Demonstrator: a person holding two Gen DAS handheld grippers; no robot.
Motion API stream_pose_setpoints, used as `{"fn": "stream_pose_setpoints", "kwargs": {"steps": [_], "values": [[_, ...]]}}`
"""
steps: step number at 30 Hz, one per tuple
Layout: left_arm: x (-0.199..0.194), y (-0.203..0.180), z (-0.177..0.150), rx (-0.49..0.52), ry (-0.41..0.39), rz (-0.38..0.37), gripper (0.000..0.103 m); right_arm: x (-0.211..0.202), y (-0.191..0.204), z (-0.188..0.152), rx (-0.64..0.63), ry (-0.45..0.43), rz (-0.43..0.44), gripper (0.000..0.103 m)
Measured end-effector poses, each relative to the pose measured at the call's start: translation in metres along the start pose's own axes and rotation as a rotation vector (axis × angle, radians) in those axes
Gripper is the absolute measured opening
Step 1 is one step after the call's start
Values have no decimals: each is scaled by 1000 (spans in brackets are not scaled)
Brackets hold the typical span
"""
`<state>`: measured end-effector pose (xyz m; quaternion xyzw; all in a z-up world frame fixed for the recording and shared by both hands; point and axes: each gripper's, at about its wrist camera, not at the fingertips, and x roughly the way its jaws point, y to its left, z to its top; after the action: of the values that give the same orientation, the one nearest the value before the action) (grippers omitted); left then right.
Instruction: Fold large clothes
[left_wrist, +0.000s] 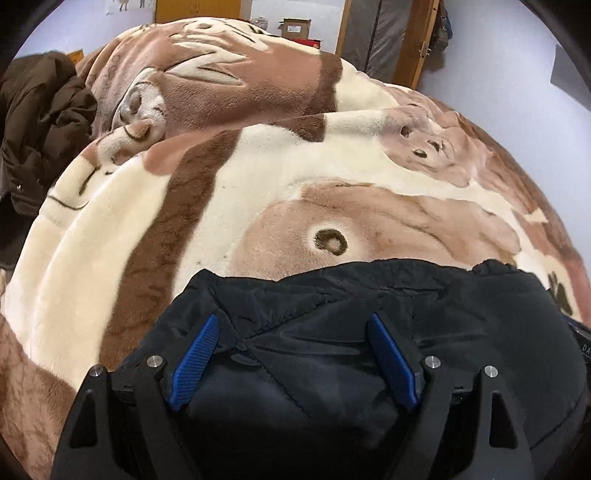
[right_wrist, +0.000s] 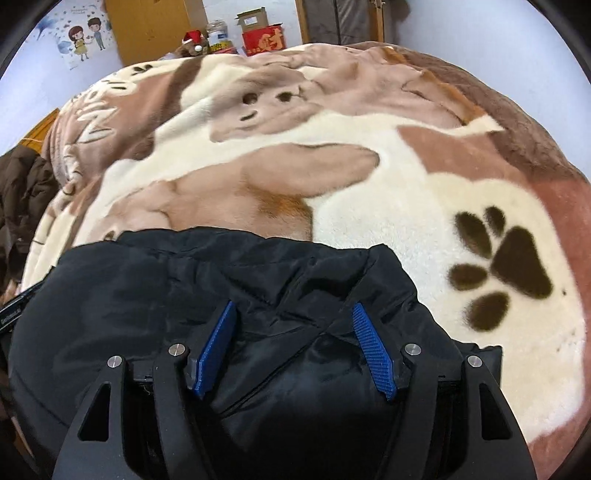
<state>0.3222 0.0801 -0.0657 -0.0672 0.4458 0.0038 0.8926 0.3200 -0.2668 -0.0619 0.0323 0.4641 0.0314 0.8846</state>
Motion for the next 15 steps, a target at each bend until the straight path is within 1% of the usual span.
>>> {"fn": "stream_pose_setpoints", "kwargs": {"steps": [6, 11, 15], "values": [[15, -4, -7, 10, -22, 23, 85, 11, 0, -3, 5, -22, -24, 65], [15, -7, -9, 19, -42, 39, 85, 14, -1, -7, 12, -48, -20, 65], [16, -7, -10, 19, -50, 42, 85, 16, 1, -8, 5, -58, -37, 65]]}}
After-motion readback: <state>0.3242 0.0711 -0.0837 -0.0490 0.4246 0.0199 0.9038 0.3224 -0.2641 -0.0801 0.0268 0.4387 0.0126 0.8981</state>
